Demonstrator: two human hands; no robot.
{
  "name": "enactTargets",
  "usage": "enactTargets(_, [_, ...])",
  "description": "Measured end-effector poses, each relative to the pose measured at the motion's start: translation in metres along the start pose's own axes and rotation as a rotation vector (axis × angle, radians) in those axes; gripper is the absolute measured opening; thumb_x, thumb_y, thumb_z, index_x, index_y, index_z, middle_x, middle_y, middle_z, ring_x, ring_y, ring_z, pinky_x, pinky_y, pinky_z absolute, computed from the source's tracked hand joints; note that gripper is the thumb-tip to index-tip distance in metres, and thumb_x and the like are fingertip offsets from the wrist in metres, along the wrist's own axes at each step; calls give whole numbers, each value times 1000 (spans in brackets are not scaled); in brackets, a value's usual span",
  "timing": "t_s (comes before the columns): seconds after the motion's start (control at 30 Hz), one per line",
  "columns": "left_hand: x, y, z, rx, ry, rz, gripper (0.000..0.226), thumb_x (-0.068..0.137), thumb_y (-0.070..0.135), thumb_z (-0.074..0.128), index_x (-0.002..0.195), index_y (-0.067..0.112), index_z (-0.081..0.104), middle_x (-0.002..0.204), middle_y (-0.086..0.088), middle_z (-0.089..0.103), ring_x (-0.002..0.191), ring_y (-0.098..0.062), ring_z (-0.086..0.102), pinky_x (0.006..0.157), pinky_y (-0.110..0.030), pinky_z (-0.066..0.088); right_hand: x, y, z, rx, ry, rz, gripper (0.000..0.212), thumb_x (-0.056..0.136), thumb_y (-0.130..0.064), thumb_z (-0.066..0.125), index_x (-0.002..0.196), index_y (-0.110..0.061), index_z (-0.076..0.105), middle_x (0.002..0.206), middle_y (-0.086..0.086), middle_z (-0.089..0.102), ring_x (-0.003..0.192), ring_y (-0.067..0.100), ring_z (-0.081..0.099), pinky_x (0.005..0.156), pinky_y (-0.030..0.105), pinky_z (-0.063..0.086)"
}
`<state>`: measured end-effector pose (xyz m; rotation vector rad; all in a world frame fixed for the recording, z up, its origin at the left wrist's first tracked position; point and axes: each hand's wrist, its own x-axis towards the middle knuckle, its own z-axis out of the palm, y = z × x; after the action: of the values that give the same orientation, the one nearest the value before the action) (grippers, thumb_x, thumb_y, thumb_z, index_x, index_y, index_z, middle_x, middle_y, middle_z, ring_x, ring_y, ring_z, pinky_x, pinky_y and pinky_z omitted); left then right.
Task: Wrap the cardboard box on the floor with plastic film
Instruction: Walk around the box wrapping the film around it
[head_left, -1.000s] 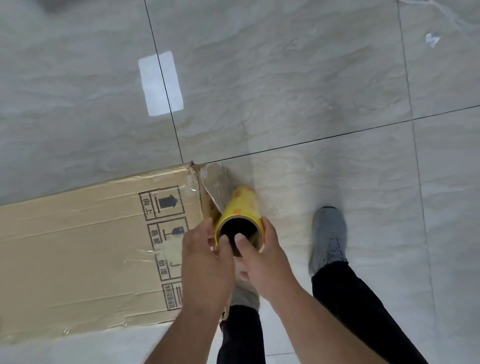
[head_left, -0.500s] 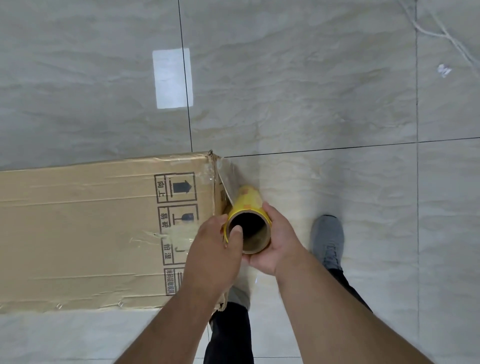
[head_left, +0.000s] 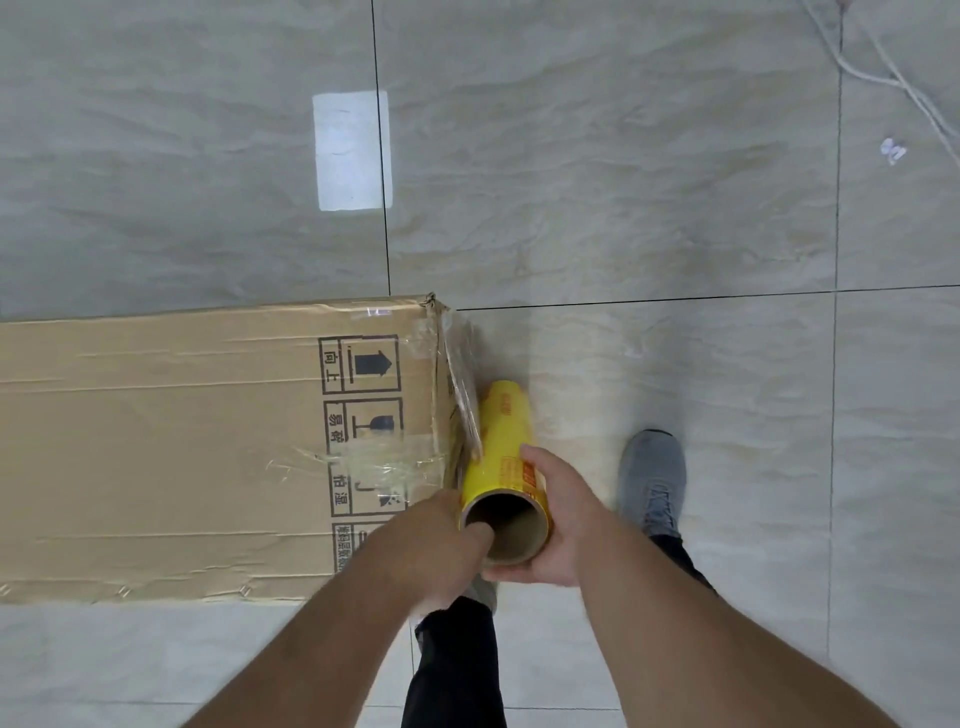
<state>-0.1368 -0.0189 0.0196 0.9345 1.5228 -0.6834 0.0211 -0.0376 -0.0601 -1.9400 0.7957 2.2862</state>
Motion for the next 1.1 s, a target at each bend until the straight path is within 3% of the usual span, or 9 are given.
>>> enactTargets(0.13, [9,13,-17,274,272,-4,33,104,42,34,104,24,61,106,-2,66,96,-25,61,83,-34,48,13,15,4,263,-132,13,72,83,-54,84,139,-16,59,119,30,77,111,47,74,94,69,58])
enactTargets(0.23, [18,10,-15,42,502,77,28,103,40,42,117,26,62,116,3,68,101,-23,66,89,-37,52,14,8,6,128,-43,-24,73,78,-58,87,134,-18,60,117,24,78,107,43,76,87,63,62])
enactTargets(0.47, [12,-10,36,-97,261,188,30,105,40,50,133,31,57,122,8,68,109,-12,65,99,-36,51,-15,13,-10,-520,224,-18,63,86,-64,73,124,-16,64,114,15,73,103,33,72,104,50,58])
enactTargets(0.63, [12,-33,60,97,471,454,39,107,28,49,145,24,57,150,2,54,140,-20,47,117,-36,41,-15,14,13,-728,116,-24,43,98,-59,66,98,-16,68,99,8,72,103,26,70,103,37,57])
enactTargets(0.77, [23,-43,54,420,600,661,46,96,18,48,139,18,63,158,-8,50,148,-28,42,121,-45,35,-13,11,26,-753,58,-61,36,114,-47,45,101,-20,65,90,6,61,92,21,61,94,32,51])
enactTargets(0.87, [31,-43,40,702,475,642,51,95,22,44,143,23,61,160,-5,49,156,-25,32,126,-46,11,-15,16,18,-658,78,-8,33,109,-45,55,96,-16,62,81,8,59,70,20,58,75,33,53])
enactTargets(0.93, [36,-43,32,814,390,584,54,100,24,49,154,23,49,166,-2,39,160,-21,17,128,-47,0,-11,23,13,-547,88,36,44,101,-56,59,102,-12,62,91,11,67,80,25,65,81,36,57])
enactTargets(1.0, [39,-46,27,915,372,566,59,94,30,63,152,21,51,164,-1,42,159,-20,19,128,-49,6,3,30,2,-414,132,23,60,94,-66,59,125,-15,60,113,16,71,101,36,70,98,51,59])
enactTargets(1.1, [39,-48,19,967,366,589,63,76,31,81,137,21,66,147,-1,60,150,-21,40,126,-50,26,22,53,-17,-39,47,43,74,85,-58,80,141,-15,57,125,23,74,110,42,73,93,62,62])
